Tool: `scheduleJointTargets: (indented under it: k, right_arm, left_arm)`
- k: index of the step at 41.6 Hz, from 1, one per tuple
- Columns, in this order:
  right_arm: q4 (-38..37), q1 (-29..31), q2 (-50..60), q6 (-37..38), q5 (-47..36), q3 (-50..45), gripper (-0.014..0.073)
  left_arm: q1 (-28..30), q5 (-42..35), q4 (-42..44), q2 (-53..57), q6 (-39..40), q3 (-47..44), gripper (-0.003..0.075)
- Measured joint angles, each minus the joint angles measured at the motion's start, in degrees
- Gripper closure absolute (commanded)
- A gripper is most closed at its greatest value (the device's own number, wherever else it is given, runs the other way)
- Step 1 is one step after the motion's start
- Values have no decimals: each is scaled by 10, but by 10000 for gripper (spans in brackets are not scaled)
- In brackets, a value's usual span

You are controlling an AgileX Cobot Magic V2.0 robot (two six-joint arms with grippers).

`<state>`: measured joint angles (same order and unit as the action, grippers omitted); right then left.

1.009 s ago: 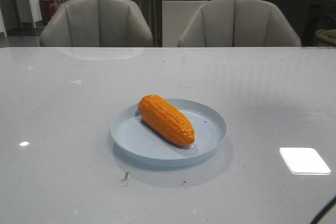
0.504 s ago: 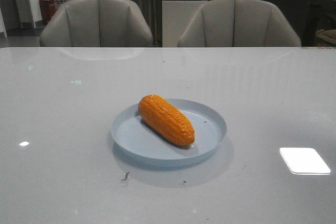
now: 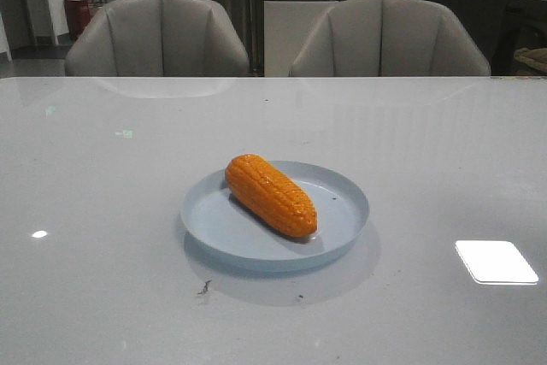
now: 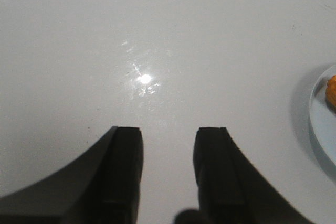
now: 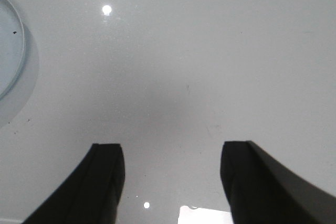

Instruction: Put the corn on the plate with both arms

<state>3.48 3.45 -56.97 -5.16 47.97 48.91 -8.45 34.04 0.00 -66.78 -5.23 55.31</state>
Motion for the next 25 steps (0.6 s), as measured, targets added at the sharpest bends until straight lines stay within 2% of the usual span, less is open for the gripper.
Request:
scheduleJointTargets:
  k: [7, 25]
  right_arm:
    - [0, 0, 0, 0, 0, 0, 84]
    - [0, 0, 0, 0, 0, 0, 84]
  left_arm:
    - [0, 0, 0, -2, 0, 0, 629]
    - [0, 0, 0, -53, 0, 0, 626]
